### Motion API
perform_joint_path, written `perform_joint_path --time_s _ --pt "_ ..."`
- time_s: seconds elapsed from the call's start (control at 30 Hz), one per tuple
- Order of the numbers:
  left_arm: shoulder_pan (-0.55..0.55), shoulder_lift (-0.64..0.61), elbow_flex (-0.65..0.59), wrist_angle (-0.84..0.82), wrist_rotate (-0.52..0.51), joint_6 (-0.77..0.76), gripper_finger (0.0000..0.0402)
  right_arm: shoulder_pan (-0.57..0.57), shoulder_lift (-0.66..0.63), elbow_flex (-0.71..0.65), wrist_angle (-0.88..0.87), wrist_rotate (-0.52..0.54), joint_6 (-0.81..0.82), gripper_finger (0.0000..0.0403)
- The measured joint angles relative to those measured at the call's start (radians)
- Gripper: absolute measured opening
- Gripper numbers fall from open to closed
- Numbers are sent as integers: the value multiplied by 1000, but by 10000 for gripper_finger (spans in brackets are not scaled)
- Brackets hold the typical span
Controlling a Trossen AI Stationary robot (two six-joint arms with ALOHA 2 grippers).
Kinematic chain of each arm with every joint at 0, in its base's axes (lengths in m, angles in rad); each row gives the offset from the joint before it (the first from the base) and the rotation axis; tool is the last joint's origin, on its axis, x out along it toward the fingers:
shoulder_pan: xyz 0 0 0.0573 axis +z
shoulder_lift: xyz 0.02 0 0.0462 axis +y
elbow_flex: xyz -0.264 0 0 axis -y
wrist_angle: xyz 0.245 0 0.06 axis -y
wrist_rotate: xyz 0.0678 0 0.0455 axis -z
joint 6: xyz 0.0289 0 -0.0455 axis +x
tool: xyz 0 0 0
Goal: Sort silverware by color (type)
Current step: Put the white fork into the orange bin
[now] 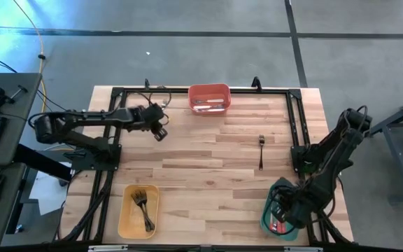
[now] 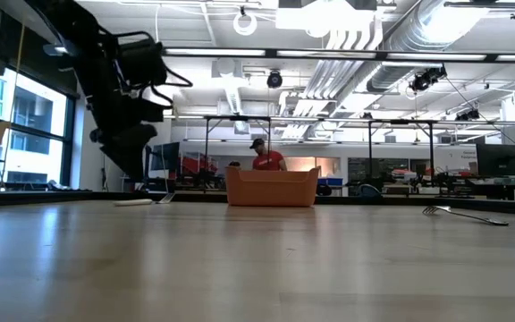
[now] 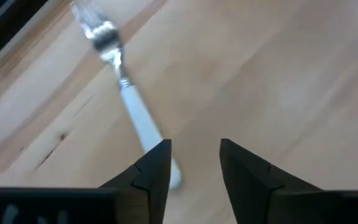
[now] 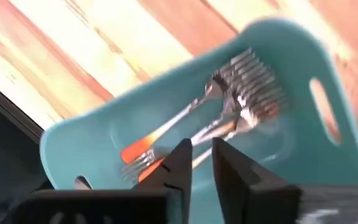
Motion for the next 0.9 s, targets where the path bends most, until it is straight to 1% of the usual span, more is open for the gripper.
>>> perform_joint_path --time_s 0.1,0.23,0.37,0.53,0.73,0.83,0.9 --pt "62 0 0 13 33 0 145 0 -10 0 -6 45 -34 30" --pt "137 2 0 49 128 9 161 0 -11 0 -30 53 -40 21" --pt "205 33 0 55 135 27 168 0 -11 0 -49 86 -41 21" --pt "279 124 0 74 159 67 168 -7 -11 0 -49 110 -64 21" --pt "318 233 4 136 217 102 168 -37 -11 0 -52 115 -106 21" --pt "319 257 7 127 223 138 165 -56 -11 0 -52 115 -138 21" --pt "319 257 7 121 226 156 154 -68 -11 0 -52 115 -160 21"
